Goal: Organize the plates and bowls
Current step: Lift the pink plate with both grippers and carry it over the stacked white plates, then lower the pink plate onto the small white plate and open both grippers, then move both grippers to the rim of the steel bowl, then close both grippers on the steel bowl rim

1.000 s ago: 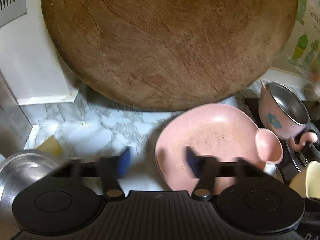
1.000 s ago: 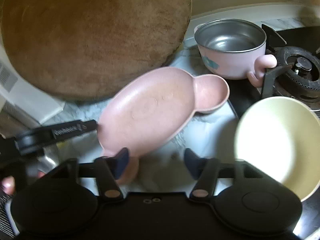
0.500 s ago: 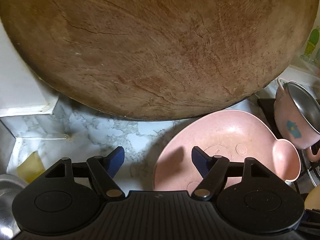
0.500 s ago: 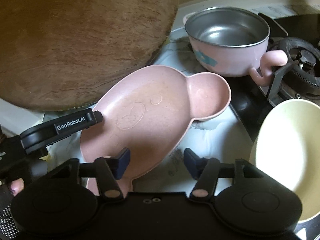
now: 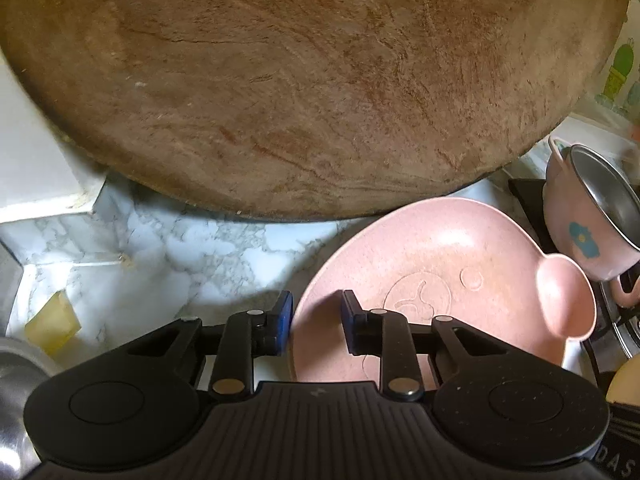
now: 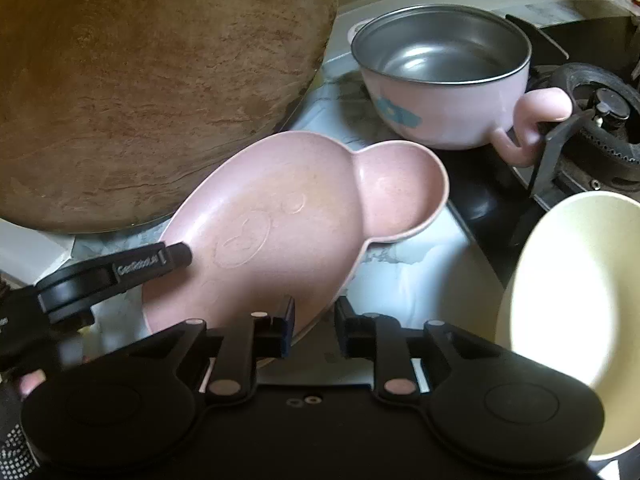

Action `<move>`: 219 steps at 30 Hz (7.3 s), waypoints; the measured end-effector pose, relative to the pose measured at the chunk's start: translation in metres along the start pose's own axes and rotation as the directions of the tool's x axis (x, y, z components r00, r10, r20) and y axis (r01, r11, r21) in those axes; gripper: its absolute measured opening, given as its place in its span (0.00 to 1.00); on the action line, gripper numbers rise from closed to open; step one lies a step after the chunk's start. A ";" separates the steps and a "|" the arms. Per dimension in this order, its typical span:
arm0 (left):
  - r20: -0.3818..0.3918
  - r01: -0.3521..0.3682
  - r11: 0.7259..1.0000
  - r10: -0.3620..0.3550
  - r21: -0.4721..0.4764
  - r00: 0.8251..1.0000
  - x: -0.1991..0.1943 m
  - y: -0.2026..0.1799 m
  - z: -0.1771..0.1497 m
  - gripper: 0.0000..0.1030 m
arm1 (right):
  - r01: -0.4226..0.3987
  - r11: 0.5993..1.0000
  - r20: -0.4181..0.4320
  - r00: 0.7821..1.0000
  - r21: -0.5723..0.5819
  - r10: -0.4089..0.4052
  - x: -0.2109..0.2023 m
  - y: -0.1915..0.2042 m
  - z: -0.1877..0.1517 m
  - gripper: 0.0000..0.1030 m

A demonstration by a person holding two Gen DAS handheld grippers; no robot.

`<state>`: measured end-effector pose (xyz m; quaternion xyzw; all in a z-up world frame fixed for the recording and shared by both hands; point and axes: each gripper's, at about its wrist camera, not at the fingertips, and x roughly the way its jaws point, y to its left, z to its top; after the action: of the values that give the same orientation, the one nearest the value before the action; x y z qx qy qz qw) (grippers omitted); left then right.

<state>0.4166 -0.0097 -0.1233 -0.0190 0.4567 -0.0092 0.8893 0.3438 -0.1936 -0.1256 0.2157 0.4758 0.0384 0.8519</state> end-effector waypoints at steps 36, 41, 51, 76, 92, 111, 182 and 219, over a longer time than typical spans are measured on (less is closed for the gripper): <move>0.144 -0.112 0.938 0.167 -0.328 0.975 -0.271 0.107 -0.181 0.16 | -0.252 0.844 -0.056 0.965 -0.473 0.257 -0.139 0.082 -0.117 0.17; 0.124 -0.153 0.902 0.219 -0.404 0.968 -0.298 0.136 -0.219 0.16 | -0.309 0.781 -0.107 0.948 -0.543 0.301 -0.147 0.117 -0.152 0.16; 0.050 -0.224 0.831 0.289 -0.510 0.956 -0.316 0.183 -0.285 0.16 | -0.362 0.676 -0.189 0.929 -0.642 0.318 -0.143 0.175 -0.218 0.16; 0.003 -0.278 0.787 0.336 -0.551 0.942 -0.309 0.221 -0.332 0.16 | -0.384 0.570 -0.252 0.920 -0.726 0.299 -0.114 0.223 -0.272 0.16; 0.025 -0.279 0.824 0.334 -0.494 0.942 -0.313 0.212 -0.330 0.16 | -0.387 0.562 -0.264 0.920 -0.731 0.290 -0.116 0.221 -0.270 0.15; 0.018 -0.252 0.889 0.280 -0.383 0.960 -0.275 0.218 -0.311 0.16 | -0.320 0.733 -0.192 0.947 -0.601 0.256 -0.125 0.182 -0.276 0.18; 0.193 -0.242 0.924 0.306 -0.297 0.932 -0.247 0.135 -0.153 0.90 | -0.175 0.717 0.085 0.947 -0.674 0.311 -0.123 0.152 -0.105 1.00; -0.033 -0.331 0.853 0.348 -0.403 0.937 -0.143 0.169 -0.121 0.52 | -0.207 0.685 -0.132 0.978 -0.698 0.161 0.007 0.191 -0.075 0.51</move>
<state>0.2344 0.1611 -0.0849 -0.1205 0.4264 0.2423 0.8631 0.3121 0.0063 -0.0879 -0.0826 0.4258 0.3097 0.8461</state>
